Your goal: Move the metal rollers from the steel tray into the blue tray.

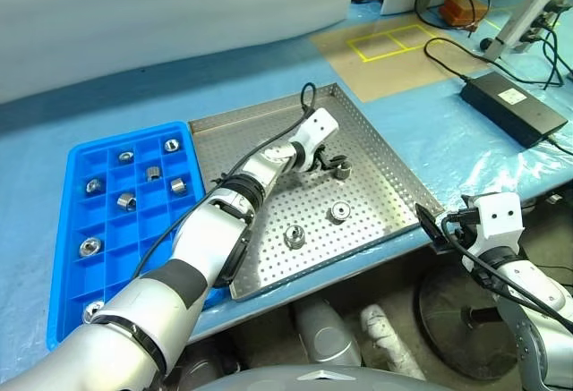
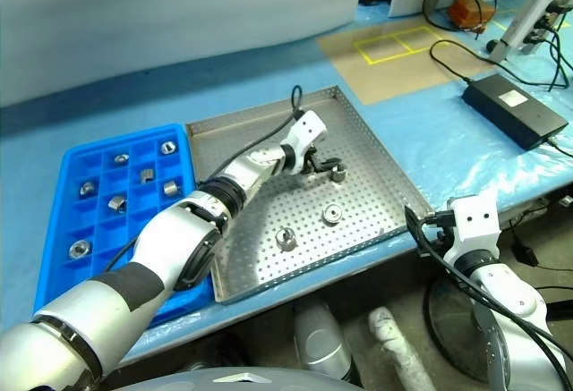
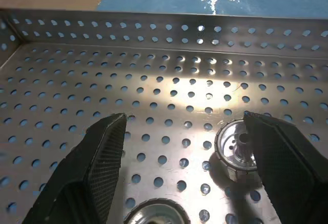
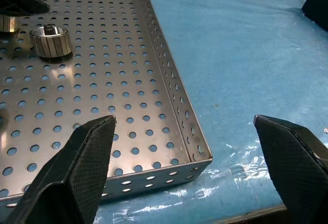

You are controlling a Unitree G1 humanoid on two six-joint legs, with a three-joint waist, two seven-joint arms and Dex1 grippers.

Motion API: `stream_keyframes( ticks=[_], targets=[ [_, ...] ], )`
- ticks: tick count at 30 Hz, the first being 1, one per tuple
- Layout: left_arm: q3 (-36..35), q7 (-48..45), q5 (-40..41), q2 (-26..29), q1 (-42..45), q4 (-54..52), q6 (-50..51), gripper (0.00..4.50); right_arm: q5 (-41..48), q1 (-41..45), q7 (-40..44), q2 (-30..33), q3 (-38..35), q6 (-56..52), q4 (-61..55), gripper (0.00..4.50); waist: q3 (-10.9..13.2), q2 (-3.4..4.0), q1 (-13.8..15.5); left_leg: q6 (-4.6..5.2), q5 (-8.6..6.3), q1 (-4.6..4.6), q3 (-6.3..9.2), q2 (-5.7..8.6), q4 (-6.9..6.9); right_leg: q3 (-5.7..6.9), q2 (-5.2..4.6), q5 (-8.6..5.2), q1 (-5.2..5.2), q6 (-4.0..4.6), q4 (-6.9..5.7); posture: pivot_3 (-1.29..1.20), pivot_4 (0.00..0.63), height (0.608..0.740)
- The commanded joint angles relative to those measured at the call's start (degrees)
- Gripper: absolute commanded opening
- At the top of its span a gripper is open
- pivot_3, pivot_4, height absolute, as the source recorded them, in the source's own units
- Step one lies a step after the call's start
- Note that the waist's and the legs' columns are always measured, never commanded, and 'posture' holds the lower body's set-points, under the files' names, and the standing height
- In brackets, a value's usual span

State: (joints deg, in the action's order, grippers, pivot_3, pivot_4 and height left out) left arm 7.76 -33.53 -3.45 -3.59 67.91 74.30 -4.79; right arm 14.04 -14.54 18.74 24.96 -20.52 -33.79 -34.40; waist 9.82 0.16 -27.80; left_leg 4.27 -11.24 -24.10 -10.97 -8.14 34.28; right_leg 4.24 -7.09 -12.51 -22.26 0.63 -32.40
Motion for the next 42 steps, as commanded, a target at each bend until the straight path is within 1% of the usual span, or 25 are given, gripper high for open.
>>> stream_keyframes(
  ticks=[1,4,8,9,11,12,13,14,15,16,17,18,20,24,26,27,29,32,35,37,39,42],
  targets=[
    [-1.3,-0.7,-0.3,2.5,0.8,-1.3,0.1,3.84,-0.9,2.2,0.8,1.5,1.4,1.8,0.9,4.50,0.0,0.01,-0.5,0.04,-0.02,-0.04,0.04,0.08,0.01,0.08,-0.09,-0.01,0.01,-0.03,0.00,-0.83,0.150,0.740],
    [-1.4,-1.0,-1.1,4.7,-0.5,-1.4,1.3,3.84,-0.9,4.3,1.5,2.1,2.5,2.3,2.9,4.50,0.0,0.03,-1.1,0.14,-0.08,-0.14,0.33,0.34,0.02,0.13,-0.26,-0.04,0.11,-0.12,0.02,-0.80,0.150,0.740],
    [0.2,-4.7,-2.5,5.4,-2.0,-1.9,2.6,3.84,-0.8,5.7,1.9,2.1,2.8,2.7,4.2,4.50,0.0,0.07,-0.8,0.20,-0.10,-0.48,0.75,0.40,0.02,0.41,-0.27,-0.07,0.15,-0.18,0.04,-0.78,0.150,0.740],
    [-0.2,-5.8,-2.1,5.2,-2.5,-2.1,3.2,3.67,-0.9,6.1,1.9,2.1,2.9,2.8,4.5,4.50,0.0,0.09,-0.6,0.39,-0.01,-0.58,0.84,0.39,0.02,0.51,-0.27,0.06,0.15,0.05,0.04,-0.78,0.150,0.740],
    [-1.2,-7.6,-0.9,4.6,-3.0,-2.6,4.3,3.27,-1.0,6.6,1.9,2.0,3.1,3.0,5.1,4.50,0.0,0.10,-0.5,0.54,-0.08,-0.66,0.86,0.39,0.02,0.56,-0.30,0.06,0.15,0.06,0.04,-0.77,0.150,0.740],
    [-1.7,-8.1,-0.4,4.3,-3.1,-2.9,4.7,2.90,-1.0,6.7,2.0,2.0,3.2,3.1,5.3,4.50,0.0,0.10,-0.5,0.64,-0.13,-0.74,0.86,0.39,0.04,0.60,-0.33,0.06,0.14,0.05,0.05,-0.77,0.150,0.740],
    [-2.2,-8.8,0.2,3.9,-3.1,-3.3,5.2,2.90,-1.4,6.5,1.9,2.1,3.5,3.2,5.6,4.50,0.0,0.10,-0.6,0.65,-0.13,-0.75,0.86,0.39,0.05,0.61,-0.33,0.06,0.14,0.05,0.05,-0.77,0.150,0.740],
    [-2.5,-9.2,0.6,3.7,-3.1,-3.7,5.6,2.47,-1.6,6.4,1.9,2.1,3.7,3.2,5.9,4.50,0.0,0.10,-0.6,0.68,-0.15,-0.81,0.88,0.39,0.14,0.67,-0.34,0.06,0.13,0.05,0.05,-0.77,0.150,0.740],
    [-2.8,-9.9,1.0,3.4,-3.0,-3.9,6.2,2.29,-2.0,6.2,1.9,2.1,4.0,3.4,6.1,4.50,0.0,0.10,-0.6,0.68,-0.16,-0.80,0.88,0.39,0.23,0.67,-0.35,0.06,0.16,0.05,0.04,-0.77,0.150,0.740],
    [-2.8,-10.7,1.0,3.3,-2.9,-4.1,6.7,1.99,-2.2,6.0,1.9,2.0,4.2,3.6,6.2,4.50,0.0,0.09,-0.7,0.68,-0.16,-0.80,0.88,0.39,0.26,0.67,-0.36,0.06,0.16,0.04,0.04,-0.77,0.150,0.740],
    [-2.7,-11.5,0.8,3.3,-3.0,-4.3,7.0,1.59,-2.3,5.9,1.9,1.9,4.3,3.7,6.3,4.50,0.0,0.09,-0.7,0.67,-0.17,-0.80,0.88,0.40,0.30,0.67,-0.36,0.05,0.17,0.04,0.04,-0.77,0.150,0.740],
    [-2.6,-12.1,0.6,3.3,-3.0,-4.4,7.3,1.31,-2.4,5.9,1.9,1.9,4.4,3.8,6.3,4.50,0.0,0.09,-0.8,0.63,-0.19,-0.79,0.88,0.40,0.33,0.66,-0.36,0.04,0.18,0.02,0.04,-0.77,0.150,0.740],
    [-2.5,-13.2,0.4,3.4,-3.2,-4.7,7.9,1.31,-2.5,5.8,1.8,1.8,4.6,3.9,6.3,4.50,0.0,0.10,-0.9,0.46,-0.28,-0.77,0.90,0.40,0.36,0.62,-0.36,-0.14,0.19,-0.29,0.04,-0.77,0.150,0.740],
    [-2.0,-13.6,-0.3,3.8,-3.8,-5.3,7.9,1.31,-3.3,6.1,1.8,1.9,5.6,4.2,7.0,4.50,0.0,0.11,-1.0,0.46,-0.29,-0.75,0.90,0.42,0.37,0.56,-0.35,-0.16,0.19,-0.33,0.04,-0.76,0.150,0.740],
    [-1.9,-13.6,-0.5,4.0,-4.0,-5.5,7.9,1.31,-3.3,6.4,1.8,1.8,5.8,4.3,7.3,4.50,0.0,0.11,-1.0,0.46,-0.28,-0.76,0.91,0.42,0.37,0.56,-0.35,-0.10,0.19,-0.22,0.04,-0.76,0.150,0.740],
    [-2.0,-13.7,-0.5,4.1,-4.1,-5.6,7.9,1.31,-3.3,6.6,1.9,1.9,5.9,4.4,7.5,4.50,0.0,0.11,-1.0,0.46,-0.29,-0.77,0.91,0.42,0.36,0.56,-0.35,0.03,0.19,-0.02,0.04,-0.76,0.150,0.740],
    [-2.1,-13.4,-0.5,4.2,-4.1,-6.0,7.6,1.31,-3.4,7.1,1.9,2.0,6.0,4.6,8.0,4.50,0.0,0.11,-1.0,0.49,-0.29,-0.79,0.91,0.42,0.36,0.56,-0.35,0.06,0.18,0.04,0.04,-0.76,0.150,0.740],
    [-4.8,-11.6,2.1,3.5,-3.1,-8.0,6.6,1.31,-3.1,8.5,2.3,2.0,6.4,4.7,8.6,4.50,0.0,0.12,-0.9,0.70,-0.20,-0.85,0.91,0.42,0.36,0.58,-0.36,0.07,0.15,0.05,0.04,-0.71,0.150,0.740],
    [-8.4,-13.3,7.1,2.2,-2.3,-12.6,8.5,1.31,-2.2,10.9,4.1,2.0,7.8,4.9,10.5,4.50,0.0,0.11,-0.7,0.70,-0.19,-0.91,0.91,0.44,0.36,0.59,-0.37,0.07,0.09,0.06,0.04,-0.63,0.150,0.740],
    [-9.0,-14.1,8.6,2.2,-3.3,-17.0,9.4,1.31,-1.9,13.7,5.5,2.1,9.3,5.2,12.5,4.50,0.0,0.11,0.0,0.71,-0.19,-0.92,0.92,0.45,0.36,0.59,-0.40,0.09,0.10,0.09,0.03,-0.58,0.150,0.740],
    [-9.6,-12.7,9.8,2.6,-5.2,-22.6,10.5,1.31,-1.9,18.2,6.8,2.1,10.8,6.0,16.0,4.50,0.0,0.09,0.6,0.73,-0.20,-0.91,0.92,0.47,0.37,0.59,-0.43,0.10,0.08,0.11,0.00,-0.49,0.150,0.740],
    [-10.9,-9.7,12.4,3.5,-9.5,-34.0,14.1,1.31,-0.7,26.3,9.9,2.0,12.4,7.3,21.2,4.50,0.1,0.08,1.7,0.74,-0.19,-0.88,0.93,0.46,0.44,0.60,-0.45,0.12,0.04,0.15,-0.23,-0.40,0.150,0.740]
  ],
)
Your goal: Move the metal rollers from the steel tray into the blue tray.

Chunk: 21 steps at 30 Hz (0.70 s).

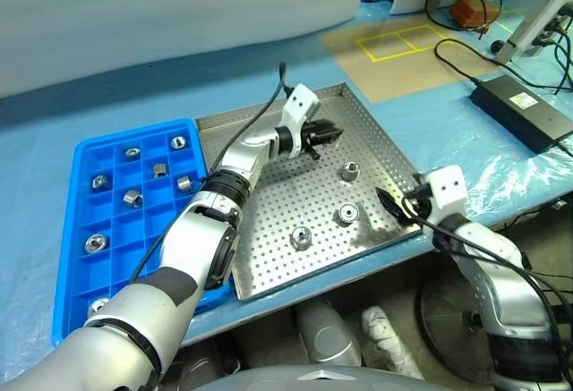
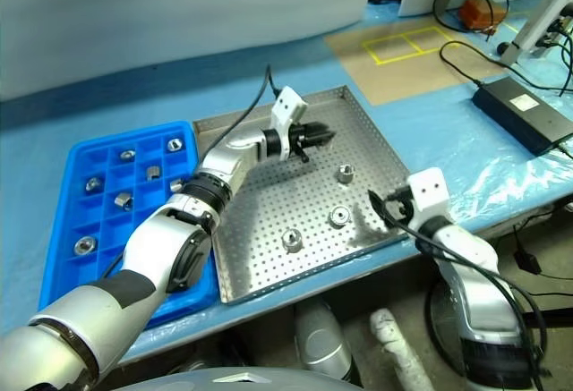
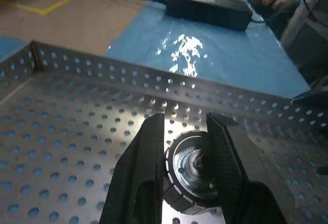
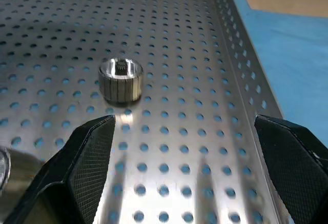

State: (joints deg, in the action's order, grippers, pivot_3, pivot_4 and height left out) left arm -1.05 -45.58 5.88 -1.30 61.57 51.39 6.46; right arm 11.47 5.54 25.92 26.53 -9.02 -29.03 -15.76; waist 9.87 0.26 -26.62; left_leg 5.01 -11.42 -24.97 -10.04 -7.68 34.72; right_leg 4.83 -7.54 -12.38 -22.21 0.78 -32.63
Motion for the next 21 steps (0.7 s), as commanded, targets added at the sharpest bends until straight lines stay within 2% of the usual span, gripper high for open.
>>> stream_keyframes(
  ticks=[1,6,9,14,17,21],
  targets=[
    [-2.1,3.2,3.5,1.6,-4.9,-15.1,4.3,1.31,2.6,8.9,3.7,0.0,1.1,2.9,4.4,4.50,0.0,0.00,1.0,0.00,0.00,0.02,0.00,-0.02,0.02,0.00,0.01,0.01,0.00,0.02,-0.08,-0.37,0.150,0.740],
    [-2.0,9.5,3.6,5.4,-16.4,-34.6,10.7,1.31,3.3,20.6,11.3,-2.4,6.8,5.8,14.8,4.50,0.1,-0.02,6.3,0.04,0.07,0.14,0.28,-0.22,0.10,0.18,0.18,0.10,0.00,0.17,-0.40,-0.15,0.150,0.740],
    [-1.1,13.6,2.8,7.1,-24.0,-46.3,14.4,1.31,3.3,27.4,18.5,-3.0,10.3,8.7,22.7,4.50,0.2,0.04,11.0,0.05,0.11,0.10,0.36,-0.28,0.28,0.20,0.19,-0.04,-0.13,0.40,-0.87,-0.08,0.150,0.740],
    [-0.9,20.1,2.7,8.9,-34.8,-60.9,19.9,1.31,1.7,35.3,26.5,-6.1,15.2,14.5,33.7,4.50,0.2,0.08,21.8,-0.31,0.34,-0.06,0.29,-0.48,0.38,0.16,0.20,-0.10,-0.44,0.55,-1.27,0.07,0.150,0.740],
    [-0.3,22.3,3.3,9.5,-39.6,-67.4,22.8,1.31,0.8,38.3,28.1,-8.0,16.3,17.6,39.3,4.50,0.2,0.09,28.0,-0.49,0.45,-0.04,0.19,-0.55,0.37,0.06,0.26,-0.18,-0.48,0.70,-1.39,0.12,0.150,0.740],
    [0.3,23.1,4.9,10.7,-45.0,-74.8,26.9,1.31,-0.1,40.1,30.1,-9.8,17.3,20.7,44.2,4.50,0.2,0.09,32.5,-0.54,0.51,-0.01,0.02,-0.46,0.39,-0.24,0.25,-0.31,-0.58,1.03,-1.69,0.17,0.150,0.740]
  ],
)
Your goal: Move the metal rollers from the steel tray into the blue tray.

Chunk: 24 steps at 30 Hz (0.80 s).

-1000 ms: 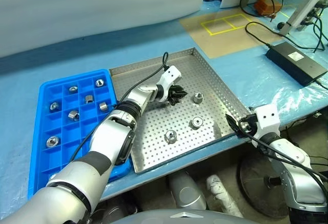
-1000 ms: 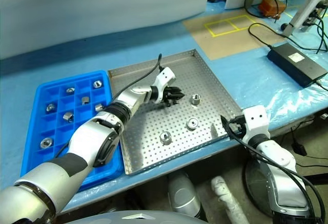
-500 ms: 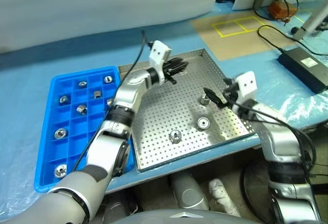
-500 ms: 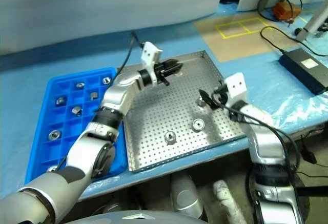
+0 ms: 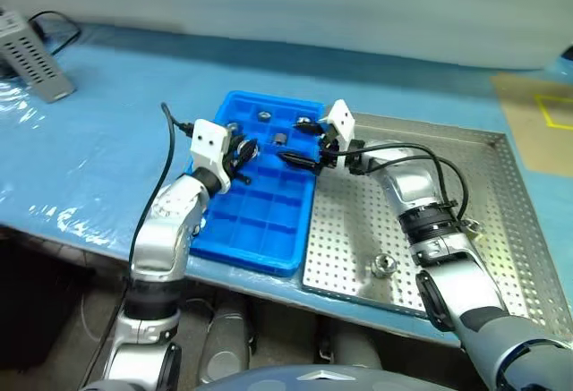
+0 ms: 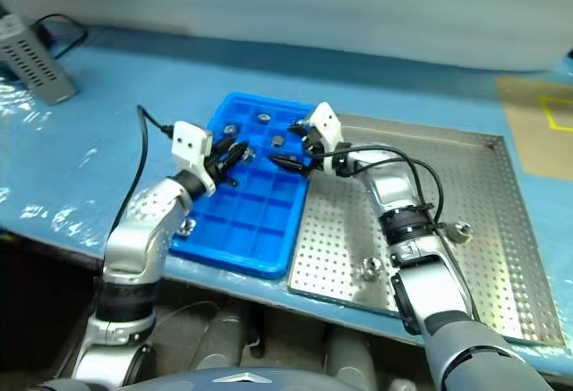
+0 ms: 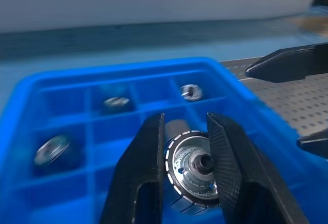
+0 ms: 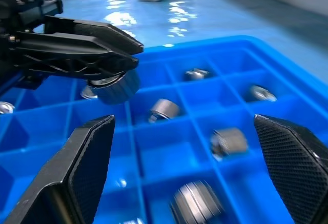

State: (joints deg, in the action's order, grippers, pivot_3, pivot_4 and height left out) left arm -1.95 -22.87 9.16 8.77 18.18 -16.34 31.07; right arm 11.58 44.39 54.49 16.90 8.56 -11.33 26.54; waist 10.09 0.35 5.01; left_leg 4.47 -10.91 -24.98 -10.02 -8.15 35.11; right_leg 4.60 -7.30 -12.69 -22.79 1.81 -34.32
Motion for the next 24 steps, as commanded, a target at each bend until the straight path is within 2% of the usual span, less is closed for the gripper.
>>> stream_keyframes(
  ticks=[1,6,13,17,23,24],
  targets=[
    [1.4,0.2,2.0,1.3,-2.9,-8.7,3.4,1.31,-0.6,1.5,1.9,-0.5,0.0,3.7,2.9,4.50,0.0,0.00,1.2,-0.03,0.02,0.02,-0.02,0.02,0.00,-0.05,-0.01,-0.01,0.00,0.02,-0.01,0.18,0.150,0.740],
    [1.1,-0.8,4.3,4.4,-8.2,-14.1,7.5,1.31,-1.6,2.6,3.0,-1.8,0.2,6.1,6.2,4.50,0.0,-0.07,1.4,-0.56,0.17,0.33,-0.03,0.02,-0.18,-0.20,0.00,0.01,-0.01,0.02,-0.29,0.21,0.150,0.740],
    [2.1,-0.7,4.5,8.7,-12.5,-15.8,9.8,1.31,-3.2,3.3,3.3,-2.4,0.4,8.8,9.4,4.50,0.1,-0.20,1.4,-1.86,1.02,1.39,-0.03,-0.16,-2.02,-0.21,0.29,0.00,-0.01,0.01,-0.30,0.20,0.150,0.740],
    [2.3,0.5,4.1,9.4,-12.4,-14.4,9.3,1.31,-3.8,2.6,3.1,-2.0,0.4,9.5,9.6,4.50,0.1,-0.20,1.3,-2.01,1.22,1.37,-0.01,-0.68,-2.14,-0.20,0.90,-0.19,-0.08,0.36,-0.27,0.19,0.150,0.740],
    [3.9,1.2,2.7,10.7,-11.3,-12.1,9.6,1.31,-5.1,1.2,2.2,-1.4,0.6,10.2,8.8,4.50,0.1,-0.20,0.9,-2.01,1.22,1.31,-0.02,-0.77,-2.15,-0.20,1.02,-0.28,-0.17,0.52,-0.29,0.17,0.150,0.740],
    [3.7,1.2,3.2,10.4,-11.3,-12.0,10.2,1.49,-5.2,0.9,2.1,-1.4,0.4,10.1,8.6,4.50,0.1,-0.20,0.9,-2.01,1.22,1.35,-0.02,-0.76,-2.14,-0.22,1.02,-0.28,-0.12,0.52,-0.29,0.15,0.150,0.740]
  ],
)
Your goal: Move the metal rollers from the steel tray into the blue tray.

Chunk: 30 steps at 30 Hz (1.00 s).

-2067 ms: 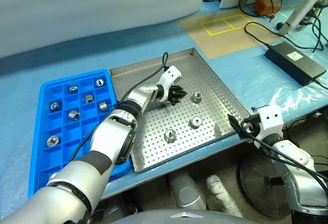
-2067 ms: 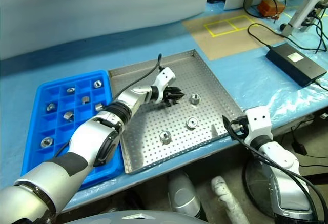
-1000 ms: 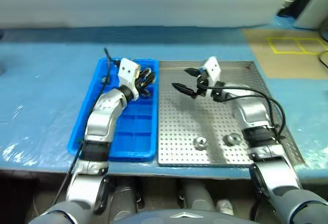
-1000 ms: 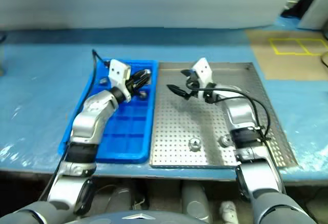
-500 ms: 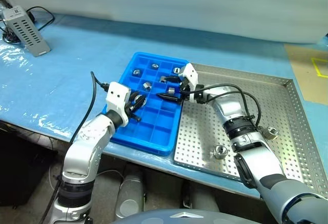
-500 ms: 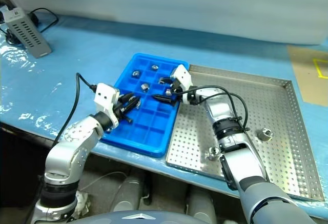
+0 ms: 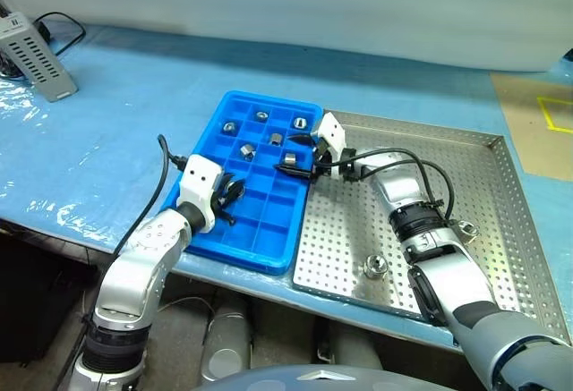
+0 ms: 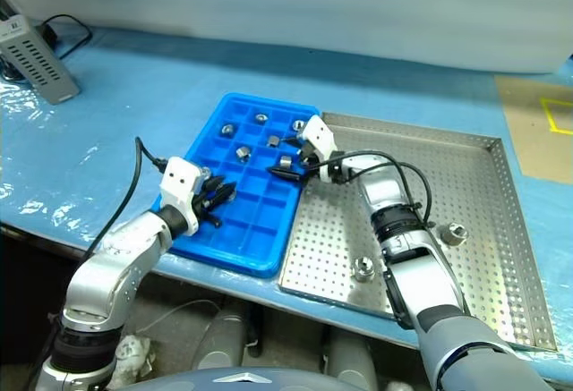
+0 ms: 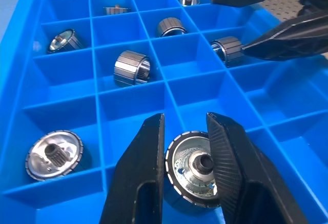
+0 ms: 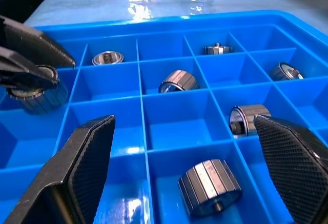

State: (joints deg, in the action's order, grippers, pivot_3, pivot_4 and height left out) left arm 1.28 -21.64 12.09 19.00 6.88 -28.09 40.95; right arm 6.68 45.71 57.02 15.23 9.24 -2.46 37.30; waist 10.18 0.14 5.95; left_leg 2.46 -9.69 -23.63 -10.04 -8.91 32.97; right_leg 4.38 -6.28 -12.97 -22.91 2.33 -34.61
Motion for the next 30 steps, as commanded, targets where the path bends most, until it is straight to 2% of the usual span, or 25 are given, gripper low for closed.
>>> stream_keyframes(
  ticks=[1,2,6,11,15,22,26,30],
  targets=[
    [0.4,0.0,0.6,0.1,0.0,0.0,0.6,1.72,-0.3,-0.6,-0.6,0.4,-0.4,1.1,-2.6,4.50,0.0,0.00,0.0,0.00,0.00,0.05,-0.01,0.00,0.00,-0.01,0.00,0.00,0.06,0.00,0.00,0.15,0.150,0.740],
    [0.5,0.0,0.6,0.2,0.1,0.3,0.7,1.91,-0.3,-0.9,-0.7,0.6,-0.6,1.0,-3.0,4.50,0.0,0.00,-0.1,0.00,0.00,0.11,-0.01,0.01,0.00,-0.02,0.00,0.00,0.12,0.00,0.00,0.14,0.150,0.740],
    [0.9,0.7,-0.3,-0.2,3.3,3.4,-0.6,3.27,0.0,-2.1,-1.5,2.0,-1.4,0.0,-4.9,4.50,0.0,0.00,-0.2,-0.05,0.02,0.22,-0.01,-0.01,0.00,-0.04,0.00,0.01,0.17,0.01,-0.05,0.10,0.150,0.740],
    [1.3,-3.5,3.7,-3.9,10.6,9.2,-5.8,3.27,1.6,-5.9,-2.3,5.4,-3.3,-4.2,-12.3,4.50,0.0,-0.02,-0.4,-0.08,0.04,0.21,-0.04,0.02,0.01,-0.10,0.01,0.02,0.20,0.03,-0.04,-0.02,0.150,0.740],
    [3.5,-6.9,3.7,-5.1,15.2,16.0,-8.3,3.27,2.0,-10.9,-4.5,9.0,-5.5,-8.2,-20.4,4.50,0.0,-0.03,-1.3,-0.03,0.02,0.21,-0.13,0.04,0.01,-0.20,0.01,0.02,0.17,0.02,-0.01,-0.12,0.150,0.740],
    [6.3,-12.3,2.9,-5.2,20.9,25.6,-12.8,3.27,3.7,-20.8,-9.0,12.6,-9.1,-15.1,-33.7,4.50,0.0,-0.06,-4.7,0.03,0.00,0.27,-0.21,0.02,0.01,-0.33,0.07,0.03,0.15,0.02,0.01,-0.23,0.150,0.740],
    [5.8,-13.0,2.6,-5.0,21.5,26.7,-13.7,3.27,3.9,-21.6,-10.1,12.2,-8.7,-16.5,-35.5,4.50,0.0,-0.06,-6.6,0.01,0.00,0.40,-0.26,-0.02,0.01,-0.37,0.09,0.05,0.17,0.04,0.00,-0.21,0.150,0.740],
    [3.3,-9.5,1.4,-5.0,20.6,26.5,-14.8,3.27,4.1,-19.3,-9.7,11.0,-7.4,-16.6,-34.2,4.50,0.0,-0.06,-6.8,0.00,0.00,0.42,-0.26,-0.06,0.00,-0.37,0.12,0.05,0.16,0.05,0.00,-0.16,0.150,0.740]
  ],
)
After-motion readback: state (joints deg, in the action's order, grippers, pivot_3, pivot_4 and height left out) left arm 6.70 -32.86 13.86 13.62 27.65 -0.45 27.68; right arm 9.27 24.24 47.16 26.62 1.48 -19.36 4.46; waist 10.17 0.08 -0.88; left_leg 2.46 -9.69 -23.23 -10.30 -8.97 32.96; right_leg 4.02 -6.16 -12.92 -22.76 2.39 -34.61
